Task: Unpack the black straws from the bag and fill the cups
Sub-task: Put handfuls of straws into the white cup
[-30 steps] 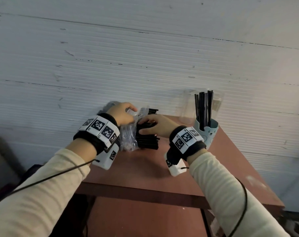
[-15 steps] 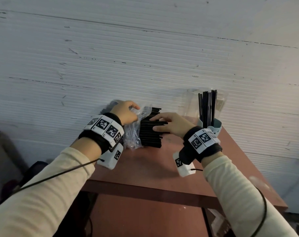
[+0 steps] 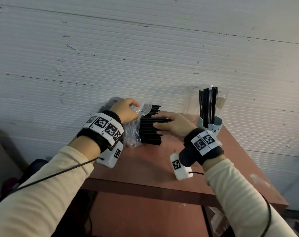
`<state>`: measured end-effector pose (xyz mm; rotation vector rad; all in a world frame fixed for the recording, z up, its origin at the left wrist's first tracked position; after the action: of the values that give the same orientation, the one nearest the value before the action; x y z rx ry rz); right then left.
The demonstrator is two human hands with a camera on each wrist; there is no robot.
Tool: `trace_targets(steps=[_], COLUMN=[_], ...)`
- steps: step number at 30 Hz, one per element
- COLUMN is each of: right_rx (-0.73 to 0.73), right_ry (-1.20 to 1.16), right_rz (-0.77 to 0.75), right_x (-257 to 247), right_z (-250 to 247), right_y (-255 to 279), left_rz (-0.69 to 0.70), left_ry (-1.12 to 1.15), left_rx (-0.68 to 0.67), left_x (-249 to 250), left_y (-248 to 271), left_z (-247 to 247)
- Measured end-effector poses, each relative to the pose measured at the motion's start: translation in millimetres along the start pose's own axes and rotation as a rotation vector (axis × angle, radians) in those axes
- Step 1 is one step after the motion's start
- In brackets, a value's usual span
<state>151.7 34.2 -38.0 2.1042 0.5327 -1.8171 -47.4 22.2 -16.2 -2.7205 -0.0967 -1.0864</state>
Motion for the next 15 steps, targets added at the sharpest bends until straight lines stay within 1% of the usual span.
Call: trace_targets(steps=[3,7,11,15], right_rx=[0.013,0.006,0.082,0.114], right_ry=[-0.004,-0.076,-0.069,-0.109], right_rz=[-0.021,-0.043,-0.079,-0.048], right_x=[-1,-2,-2,-1], right_z=[-8,-13,-8,-21], right_y=[1,0,-3,1], left_rz=[0.004,0.004,0.013,0.014], left_ry=[0.013,-0.003,-0.029,-0.066], left_rx=[-0.012,-0.004,0.009,0.007], left_x=[0,3,9,13], left_y=[1,4,8,10], left_z=[0,-1,-1,-1])
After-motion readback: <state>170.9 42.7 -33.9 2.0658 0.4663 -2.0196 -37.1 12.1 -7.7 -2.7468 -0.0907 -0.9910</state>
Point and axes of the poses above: each hand's wrist, its own y-axis away from the middle knuckle, its own z-axis out of the palm, x = y × z, the point moved 1 cm from there along -y, towards the middle knuckle
